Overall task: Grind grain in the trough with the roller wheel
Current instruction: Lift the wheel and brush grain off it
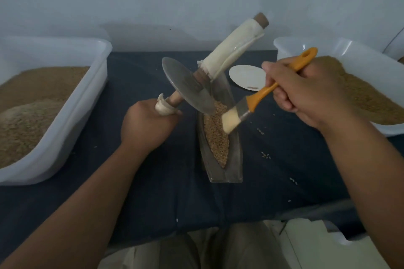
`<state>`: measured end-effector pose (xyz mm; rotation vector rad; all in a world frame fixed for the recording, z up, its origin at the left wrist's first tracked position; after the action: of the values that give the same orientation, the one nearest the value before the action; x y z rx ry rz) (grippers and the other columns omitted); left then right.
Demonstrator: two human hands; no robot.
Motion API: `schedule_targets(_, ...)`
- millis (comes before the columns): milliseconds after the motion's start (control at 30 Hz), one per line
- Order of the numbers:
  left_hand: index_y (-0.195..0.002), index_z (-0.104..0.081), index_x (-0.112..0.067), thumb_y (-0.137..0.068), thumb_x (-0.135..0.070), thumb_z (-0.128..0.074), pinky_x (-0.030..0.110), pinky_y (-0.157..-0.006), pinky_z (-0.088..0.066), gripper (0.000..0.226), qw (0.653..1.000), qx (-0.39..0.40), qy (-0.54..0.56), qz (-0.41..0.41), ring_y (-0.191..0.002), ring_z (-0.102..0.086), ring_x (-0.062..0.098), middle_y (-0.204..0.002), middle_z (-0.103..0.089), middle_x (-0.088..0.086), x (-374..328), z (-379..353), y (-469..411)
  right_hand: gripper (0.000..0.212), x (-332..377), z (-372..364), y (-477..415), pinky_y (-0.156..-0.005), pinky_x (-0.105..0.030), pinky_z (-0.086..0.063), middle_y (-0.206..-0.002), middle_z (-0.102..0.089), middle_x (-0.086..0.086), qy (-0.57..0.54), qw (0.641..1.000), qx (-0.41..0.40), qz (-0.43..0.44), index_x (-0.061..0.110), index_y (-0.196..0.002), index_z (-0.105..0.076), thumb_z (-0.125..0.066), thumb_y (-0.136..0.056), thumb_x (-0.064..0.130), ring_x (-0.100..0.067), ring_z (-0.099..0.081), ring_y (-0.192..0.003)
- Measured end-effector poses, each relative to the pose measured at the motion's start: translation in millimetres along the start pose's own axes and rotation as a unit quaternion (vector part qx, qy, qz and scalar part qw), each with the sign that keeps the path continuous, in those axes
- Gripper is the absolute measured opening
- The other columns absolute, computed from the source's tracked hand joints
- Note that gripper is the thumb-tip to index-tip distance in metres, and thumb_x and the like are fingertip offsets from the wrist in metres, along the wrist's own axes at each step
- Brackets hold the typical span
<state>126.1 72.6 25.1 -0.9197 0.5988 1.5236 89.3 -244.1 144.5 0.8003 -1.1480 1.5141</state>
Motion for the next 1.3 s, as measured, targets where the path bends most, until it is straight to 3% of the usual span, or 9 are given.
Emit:
schedule_targets(167,-0.07,-0.068,-0.026,-0.067,-0.058,-0.071,0.031,-0.059,-0.045,0.032,1.0,0.003,0.001,0.003,-0.065,-0.066,0.009,-0.066,-0.068,-0.016,1,-1,0,0.042,-19,-41,10,-0.039,-0.023,-0.03,-0.046,-0.044,-0.003,0.021,0.993,0.103,-0.046,0.02,-0.064,-0.066,-0.059,-0.097,0.046,-0.018,-0.037,-0.037)
schedule_targets(333,-0.069,-0.068,-0.027,-0.075,-0.051,-0.079,0.029,-0.056,-0.04,0.027,1.0,-0.004,-0.007,-0.004,-0.064,-0.064,0.004,-0.068,-0.068,-0.018,3,1,-1,0.044,-2,-48,-6,-0.046,-0.015,-0.044,-0.049,-0.06,-0.005,0.178,0.982,0.054,0.046,0.026,-0.069,-0.071,-0.053,-0.104,0.045,-0.018,-0.057,-0.039)
schedule_targets(467,-0.075,-0.068,-0.038,-0.074,-0.054,-0.077,0.03,-0.058,-0.042,0.019,1.0,-0.003,-0.015,-0.015,-0.062,-0.064,0.006,-0.069,-0.068,-0.02,-2,1,-1,0.045,0,-35,-18,-0.037,-0.02,-0.035,-0.044,-0.051,-0.002,0.082,0.996,0.039,-0.008,0.022,-0.062,-0.069,-0.058,-0.097,0.048,-0.018,-0.046,-0.036)
schedule_targets(567,-0.08,-0.065,-0.047,-0.075,-0.054,-0.078,0.029,-0.057,-0.041,0.015,1.0,-0.001,-0.015,-0.023,-0.064,-0.064,0.003,-0.07,-0.067,-0.023,-6,1,0,0.045,-13,-56,-11,-0.037,-0.021,-0.035,-0.044,-0.05,-0.003,0.082,0.989,0.118,-0.047,0.02,-0.062,-0.069,-0.057,-0.098,0.045,-0.016,-0.044,-0.036)
schedule_targets(700,-0.078,-0.066,-0.043,-0.073,-0.055,-0.075,0.03,-0.057,-0.042,0.017,1.0,0.003,-0.011,-0.024,-0.062,-0.064,0.007,-0.068,-0.067,-0.019,-7,1,1,0.047,-16,-68,-11,-0.042,-0.019,-0.042,-0.046,-0.057,-0.004,0.172,0.981,0.087,0.001,0.018,-0.064,-0.067,-0.054,-0.104,0.039,-0.017,-0.051,-0.037)
schedule_targets(800,-0.076,-0.066,-0.039,-0.073,-0.054,-0.075,0.03,-0.057,-0.044,0.018,1.0,0.005,-0.013,-0.028,-0.063,-0.065,0.01,-0.067,-0.067,-0.016,-6,0,1,0.046,-11,-53,-22,-0.039,-0.022,-0.039,-0.045,-0.053,-0.002,0.109,0.993,0.04,-0.02,0.02,-0.062,-0.068,-0.056,-0.103,0.038,-0.016,-0.048,-0.037)
schedule_targets(967,-0.077,-0.066,-0.039,-0.075,-0.053,-0.077,0.03,-0.057,-0.043,0.018,0.999,0.005,-0.019,-0.026,-0.062,-0.064,0.008,-0.067,-0.067,-0.017,-4,0,0,0.044,-20,-78,-16,-0.041,-0.021,-0.04,-0.044,-0.052,-0.003,0.136,0.983,0.122,-0.023,0.018,-0.061,-0.067,-0.053,-0.098,0.038,-0.018,-0.047,-0.036)
schedule_targets(1067,-0.074,-0.066,-0.032,-0.075,-0.054,-0.076,0.032,-0.058,-0.045,0.024,1.0,0.002,-0.021,-0.023,-0.063,-0.065,0.011,-0.067,-0.067,-0.015,-2,0,-1,0.046,-10,-76,-18,-0.049,-0.019,-0.044,-0.044,-0.057,-0.004,0.197,0.976,0.083,0.036,0.016,-0.064,-0.065,-0.052,-0.102,0.038,-0.016,-0.052,-0.036)
schedule_targets(1300,-0.071,-0.065,-0.04,-0.068,-0.058,-0.071,0.031,-0.058,-0.042,0.019,1.0,0.006,-0.006,-0.02,-0.063,-0.064,0.012,-0.062,-0.065,-0.017,-4,0,-1,0.045,-24,-78,-21,-0.038,-0.022,-0.037,-0.042,-0.049,-0.003,0.081,0.989,0.121,-0.025,0.021,-0.06,-0.067,-0.054,-0.097,0.043,-0.018,-0.043,-0.035)
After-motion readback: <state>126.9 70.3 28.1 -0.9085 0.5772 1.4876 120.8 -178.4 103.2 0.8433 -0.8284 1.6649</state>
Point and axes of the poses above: each hand's wrist, its own y-axis away from the middle knuckle, its own z-axis out of the back of the hand, x = y × z, the point moved 10 cm from there along -y, towards the middle knuckle
